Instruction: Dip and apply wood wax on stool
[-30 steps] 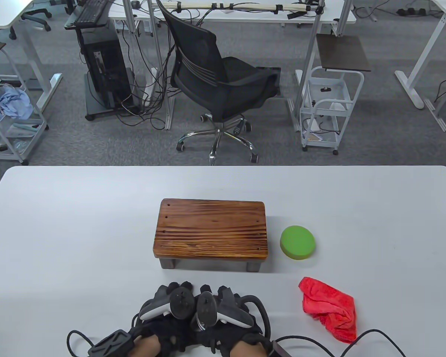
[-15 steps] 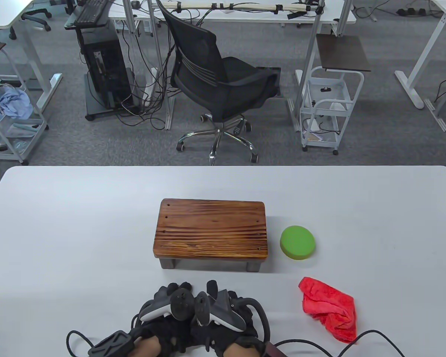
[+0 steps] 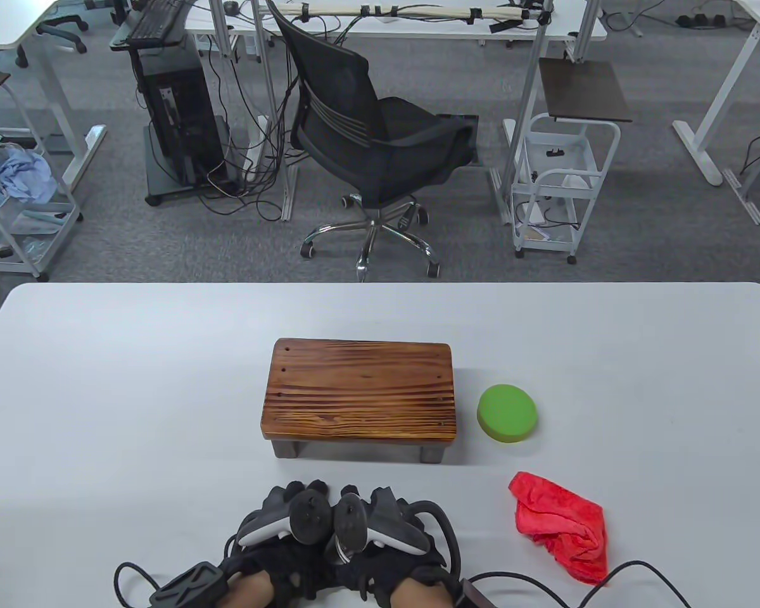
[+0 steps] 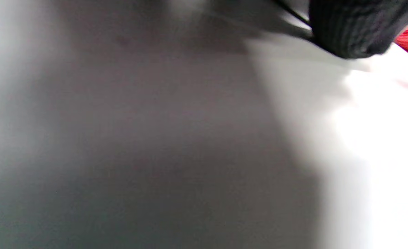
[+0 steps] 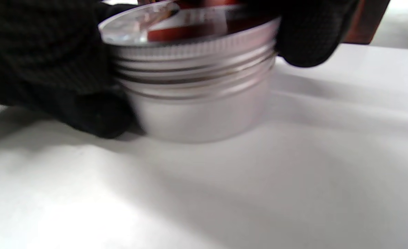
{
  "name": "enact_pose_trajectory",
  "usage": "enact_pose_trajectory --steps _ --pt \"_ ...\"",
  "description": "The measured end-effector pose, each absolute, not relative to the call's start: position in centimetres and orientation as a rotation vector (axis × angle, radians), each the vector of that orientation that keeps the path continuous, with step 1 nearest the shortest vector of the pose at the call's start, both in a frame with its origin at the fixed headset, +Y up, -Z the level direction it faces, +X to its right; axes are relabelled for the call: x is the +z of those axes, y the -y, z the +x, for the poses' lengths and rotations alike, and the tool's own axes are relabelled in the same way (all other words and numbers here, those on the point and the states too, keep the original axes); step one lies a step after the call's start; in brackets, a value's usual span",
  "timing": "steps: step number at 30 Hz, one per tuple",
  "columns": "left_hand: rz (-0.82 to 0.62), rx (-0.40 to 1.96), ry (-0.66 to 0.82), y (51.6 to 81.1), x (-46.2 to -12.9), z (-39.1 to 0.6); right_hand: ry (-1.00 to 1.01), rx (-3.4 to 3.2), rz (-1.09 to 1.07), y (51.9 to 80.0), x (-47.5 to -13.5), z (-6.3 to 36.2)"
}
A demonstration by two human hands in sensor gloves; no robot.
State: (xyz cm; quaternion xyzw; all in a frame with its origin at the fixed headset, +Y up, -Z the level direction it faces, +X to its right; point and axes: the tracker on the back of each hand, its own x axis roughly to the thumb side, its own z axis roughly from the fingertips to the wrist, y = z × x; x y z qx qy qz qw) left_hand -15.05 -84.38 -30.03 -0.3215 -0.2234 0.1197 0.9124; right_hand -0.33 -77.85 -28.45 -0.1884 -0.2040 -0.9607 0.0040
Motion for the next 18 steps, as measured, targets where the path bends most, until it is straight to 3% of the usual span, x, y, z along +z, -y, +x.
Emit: enact_pose_trajectory --steps 4,10,18 --pt "-0.662 0.24 0.458 84.36 -29.99 -15.06 0.689 -3.04 -0.566 77.88 -28.34 0.11" --pt "-0.662 0.238 0.459 84.34 -29.97 -15.08 0.566 -2.97 -0.28 77.5 -27.99 0.22" --pt "-0.657 0.236 0.459 84.31 -29.95 -15.06 0.549 -2.958 -0.353 77.9 -28.11 -0.54"
